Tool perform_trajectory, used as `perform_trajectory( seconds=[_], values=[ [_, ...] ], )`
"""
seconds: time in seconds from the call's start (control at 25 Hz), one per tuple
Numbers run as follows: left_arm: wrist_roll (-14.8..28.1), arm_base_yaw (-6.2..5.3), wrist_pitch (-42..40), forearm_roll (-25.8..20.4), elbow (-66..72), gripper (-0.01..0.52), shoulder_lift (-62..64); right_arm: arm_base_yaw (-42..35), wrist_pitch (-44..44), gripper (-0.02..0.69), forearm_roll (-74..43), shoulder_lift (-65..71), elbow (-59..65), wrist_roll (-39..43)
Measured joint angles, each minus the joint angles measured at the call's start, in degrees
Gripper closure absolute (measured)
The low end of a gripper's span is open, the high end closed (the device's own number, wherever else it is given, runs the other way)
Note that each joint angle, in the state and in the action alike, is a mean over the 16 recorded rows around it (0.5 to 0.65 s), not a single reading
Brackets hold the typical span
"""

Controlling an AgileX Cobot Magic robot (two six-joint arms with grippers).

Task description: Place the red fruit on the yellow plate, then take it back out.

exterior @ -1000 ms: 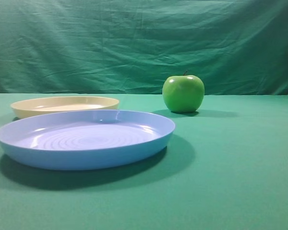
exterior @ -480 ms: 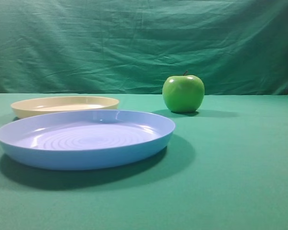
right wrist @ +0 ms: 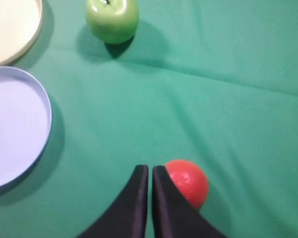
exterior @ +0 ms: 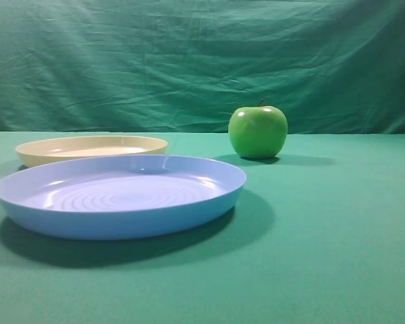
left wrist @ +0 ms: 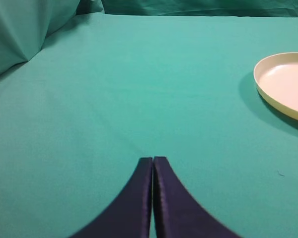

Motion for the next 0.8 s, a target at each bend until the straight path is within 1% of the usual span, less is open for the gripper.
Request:
perform_trajectory(
  seconds=[0.16, 0.48, 0.64, 0.8],
  values=[
    [0.0, 0.0, 0.0, 0.0, 0.0, 0.514, 0.0, -0.03, 1.17, 0.665, 0.85, -7.49, 1.01, 0.77],
    [0.0, 0.0, 0.0, 0.0, 0.0, 0.514, 0.0, -0.09, 0.7, 0.665, 1.72, -22.12, 4.88, 1.05],
    [0.0, 0.0, 0.0, 0.0, 0.0, 0.514, 0.0, -0.27, -1.85, 0.665, 0.82, -28.18, 8.51, 1.06],
    [0.0, 0.0, 0.0, 0.0, 0.0, 0.514, 0.0, -1.35, -7.15, 0.665, -1.06, -33.71, 13.67, 1.07]
  ],
)
